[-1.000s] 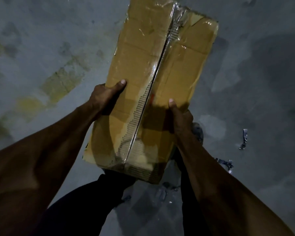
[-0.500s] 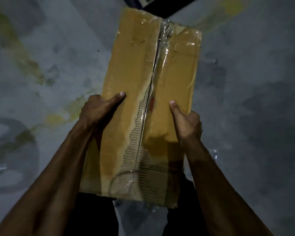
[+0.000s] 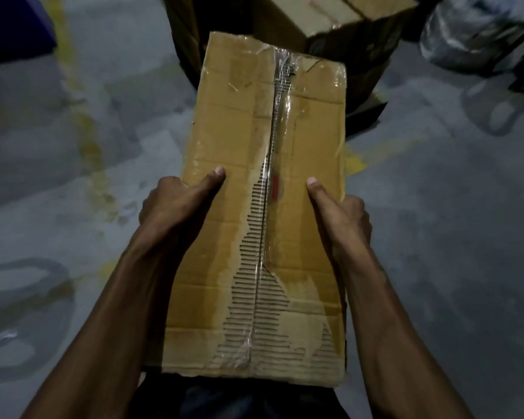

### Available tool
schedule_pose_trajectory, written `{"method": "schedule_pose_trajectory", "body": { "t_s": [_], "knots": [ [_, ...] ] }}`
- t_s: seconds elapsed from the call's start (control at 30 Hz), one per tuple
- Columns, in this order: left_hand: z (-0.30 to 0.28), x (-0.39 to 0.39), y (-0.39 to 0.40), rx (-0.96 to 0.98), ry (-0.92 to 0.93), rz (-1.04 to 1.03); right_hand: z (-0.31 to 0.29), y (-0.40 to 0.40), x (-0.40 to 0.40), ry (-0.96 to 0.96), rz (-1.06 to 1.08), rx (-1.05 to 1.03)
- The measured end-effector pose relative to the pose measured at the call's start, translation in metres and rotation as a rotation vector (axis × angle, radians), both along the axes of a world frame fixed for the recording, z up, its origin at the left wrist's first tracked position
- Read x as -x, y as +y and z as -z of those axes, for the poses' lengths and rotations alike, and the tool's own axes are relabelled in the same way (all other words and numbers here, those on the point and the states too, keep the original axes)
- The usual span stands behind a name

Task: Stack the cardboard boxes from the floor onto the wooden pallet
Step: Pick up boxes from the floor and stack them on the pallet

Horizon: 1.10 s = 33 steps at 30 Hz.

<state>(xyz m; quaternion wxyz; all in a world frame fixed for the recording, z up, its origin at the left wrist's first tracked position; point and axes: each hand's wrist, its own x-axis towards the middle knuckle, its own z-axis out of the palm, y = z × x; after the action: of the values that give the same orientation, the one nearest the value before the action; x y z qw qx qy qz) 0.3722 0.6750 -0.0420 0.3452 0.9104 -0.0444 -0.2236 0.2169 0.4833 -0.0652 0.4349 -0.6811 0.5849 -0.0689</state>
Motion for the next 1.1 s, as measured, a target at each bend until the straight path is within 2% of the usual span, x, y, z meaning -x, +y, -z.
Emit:
{"method": "schedule_pose_trajectory", "body": {
  "t_s": [0.27, 0.47, 0.7, 0.9, 1.1],
  "knots": [
    [-0.086, 0.015, -0.046, 0.074, -0.124, -0.005, -0.085, -0.048, 0.012, -0.099, -0.003, 0.117],
    [-0.114, 0.004, -0.082, 0.080, -0.154, 0.002, -0.108, -0.079, 0.000, -0.149, 0.005, 0.167],
    [-0.100, -0.039, -0.139, 0.115, -0.161, -0.014, -0.095, -0.129, -0.048, -0.142, 0.000, 0.200],
    [-0.065, -0.115, -0.212, 0.136, -0.146, -0.036, -0.075, -0.201, -0.122, -0.135, -0.017, 0.233],
    [-0.066, -0.198, -0.279, 0.114, -0.128, -0.075, -0.078, -0.276, -0.208, -0.109, -0.040, 0.231]
  ]
}}
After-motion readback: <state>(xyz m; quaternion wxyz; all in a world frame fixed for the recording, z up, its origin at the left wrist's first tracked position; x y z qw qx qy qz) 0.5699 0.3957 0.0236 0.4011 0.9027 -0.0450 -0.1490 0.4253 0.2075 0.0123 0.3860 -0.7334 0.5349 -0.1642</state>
